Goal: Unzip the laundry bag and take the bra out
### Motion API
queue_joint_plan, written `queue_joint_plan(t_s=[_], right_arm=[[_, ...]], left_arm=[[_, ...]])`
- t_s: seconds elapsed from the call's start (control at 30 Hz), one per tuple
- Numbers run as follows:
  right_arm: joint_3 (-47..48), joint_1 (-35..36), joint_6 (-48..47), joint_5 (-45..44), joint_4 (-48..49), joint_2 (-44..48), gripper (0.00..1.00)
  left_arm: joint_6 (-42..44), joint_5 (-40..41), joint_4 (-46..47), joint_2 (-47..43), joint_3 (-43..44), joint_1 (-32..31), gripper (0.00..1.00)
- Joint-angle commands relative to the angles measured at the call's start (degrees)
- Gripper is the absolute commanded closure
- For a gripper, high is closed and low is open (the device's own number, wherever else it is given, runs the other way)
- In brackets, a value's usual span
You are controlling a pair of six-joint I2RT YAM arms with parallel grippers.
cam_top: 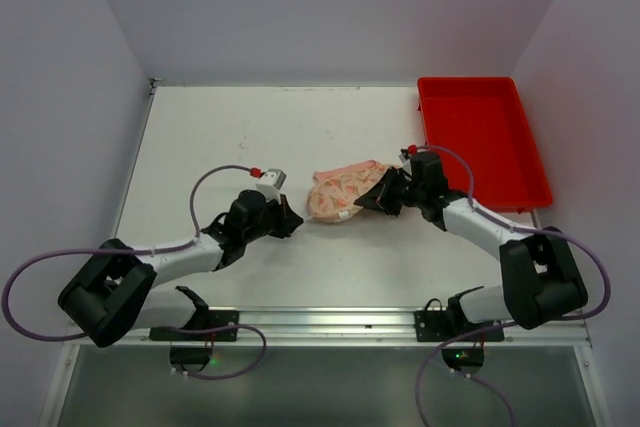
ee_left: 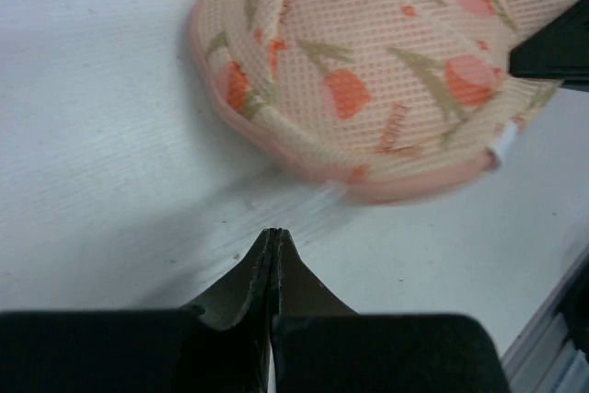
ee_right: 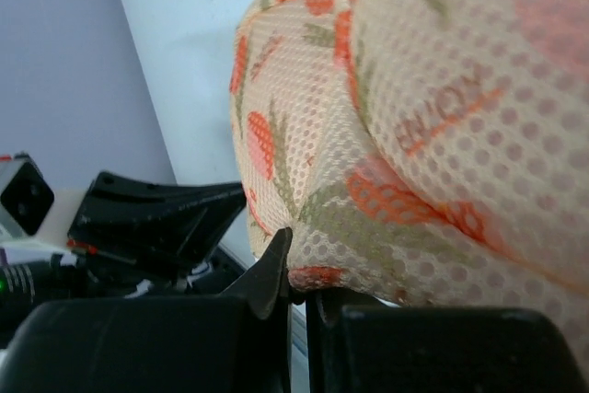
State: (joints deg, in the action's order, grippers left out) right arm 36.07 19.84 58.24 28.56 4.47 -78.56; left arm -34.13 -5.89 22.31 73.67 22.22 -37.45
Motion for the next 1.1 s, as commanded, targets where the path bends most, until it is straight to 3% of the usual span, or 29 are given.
queue_joint_plan(t_s=[0.0, 0.13, 0.2, 0.23, 0.33, 0.43, 0.47, 0.5, 0.57, 0.6, 0.7, 0.83, 1.07], right_arm=[[7.8, -1.4, -13.1, 5.8, -9.7, -2.2, 1.00], [14.1, -1.3, -18.6, 10.6, -14.2, -8.7, 0.97], [16.7, -0.6, -19.1, 8.9, -14.6, -9.5, 0.76], [17.1, -0.2, -18.9, 7.6, -14.2, -9.2, 0.46], [16.5, 1.6, -17.1, 3.0, -12.1, -7.7, 0.19], [13.9, 1.6, -15.1, 0.7, -10.5, -6.8, 0.11], [13.0, 1.7, -14.8, -0.6, -10.3, -6.3, 0.08], [12.4, 1.7, -14.6, -1.0, -9.8, -5.8, 0.05], [9.7, 2.0, -12.9, -0.8, -7.8, -4.7, 0.02], [8.8, 2.3, -12.2, -1.0, -7.2, -3.3, 0.02], [3.8, 4.7, -7.5, -5.2, -3.3, 0.1, 0.01], [-2.5, 9.9, 0.6, -11.1, 4.0, 1.3, 0.01], [-7.2, 12.1, 11.9, -17.1, 19.4, -4.1, 0.01]], left_arm=[[4.7, 5.5, -6.6, -1.7, -0.7, 2.6, 1.00], [5.5, -0.1, -4.2, -2.5, -0.3, 1.9, 1.00], [5.0, 0.0, -3.4, -5.0, -0.6, -0.9, 1.00], [4.7, 1.1, -3.1, -5.8, -0.6, -2.0, 1.00], [2.7, 1.0, -1.1, -6.5, -0.6, -4.3, 1.00], [1.4, 3.8, -2.2, -5.5, 0.2, -4.5, 0.99], [0.9, 4.9, -2.4, -5.3, -0.2, -4.5, 0.90], [0.5, 5.4, -2.3, -5.4, -0.6, -4.5, 0.75], [-0.1, 8.4, -2.3, -5.9, -1.7, -4.5, 0.57], [-0.2, 9.3, -2.3, -6.2, -2.1, -4.1, 0.39], [-1.0, 9.3, -1.0, -6.6, -3.4, -2.8, 0.25], [-2.6, 7.7, 1.3, -6.6, -4.6, -1.0, 0.23], [-2.3, 7.2, 1.1, -6.9, -4.7, -0.5, 0.23]])
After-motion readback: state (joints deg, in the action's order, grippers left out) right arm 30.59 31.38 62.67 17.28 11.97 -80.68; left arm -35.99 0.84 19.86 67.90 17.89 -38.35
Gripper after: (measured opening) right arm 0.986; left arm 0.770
